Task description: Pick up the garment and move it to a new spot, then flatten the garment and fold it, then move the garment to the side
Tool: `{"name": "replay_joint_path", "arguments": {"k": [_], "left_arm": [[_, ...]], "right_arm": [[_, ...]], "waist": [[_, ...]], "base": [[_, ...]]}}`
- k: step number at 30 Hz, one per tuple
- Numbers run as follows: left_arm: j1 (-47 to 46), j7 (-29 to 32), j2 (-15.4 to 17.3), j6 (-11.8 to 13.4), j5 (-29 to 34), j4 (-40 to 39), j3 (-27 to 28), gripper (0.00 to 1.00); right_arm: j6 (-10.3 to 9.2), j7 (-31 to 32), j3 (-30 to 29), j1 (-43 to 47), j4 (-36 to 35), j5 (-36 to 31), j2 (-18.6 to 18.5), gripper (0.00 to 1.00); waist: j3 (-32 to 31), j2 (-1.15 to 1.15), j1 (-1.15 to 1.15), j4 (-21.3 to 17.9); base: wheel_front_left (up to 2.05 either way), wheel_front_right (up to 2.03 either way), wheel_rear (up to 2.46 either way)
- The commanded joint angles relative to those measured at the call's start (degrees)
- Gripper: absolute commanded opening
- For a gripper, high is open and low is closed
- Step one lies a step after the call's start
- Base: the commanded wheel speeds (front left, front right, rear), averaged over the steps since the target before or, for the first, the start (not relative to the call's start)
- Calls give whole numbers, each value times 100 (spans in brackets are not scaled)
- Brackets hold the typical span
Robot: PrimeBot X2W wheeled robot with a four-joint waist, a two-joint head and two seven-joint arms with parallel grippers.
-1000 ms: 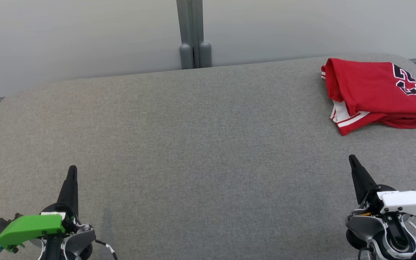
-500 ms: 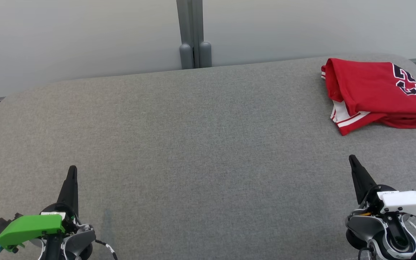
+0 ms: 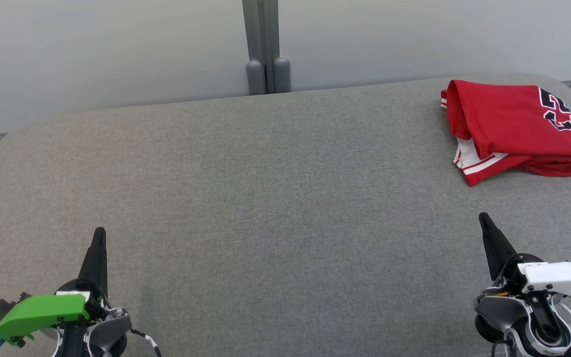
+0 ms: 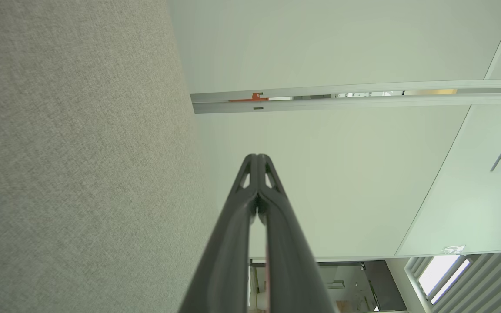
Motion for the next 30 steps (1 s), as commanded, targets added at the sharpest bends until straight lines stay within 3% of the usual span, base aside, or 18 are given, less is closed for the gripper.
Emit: {"name": "replay_joint_path", "arguments": {"k": [1, 30], "left_arm": [[-63, 18, 4, -37, -15, -14, 15, 0], [-63, 17, 4, -37, -15, -14, 14, 0]], "right_arm": [[4, 16, -12, -37, 9, -12, 1, 0], [4, 23, -18, -38, 10, -19, 5, 0]], "waist": [[0, 0, 0, 0], [0, 0, 0, 0]], "base": [[0, 0, 0], [0, 0, 0]]}}
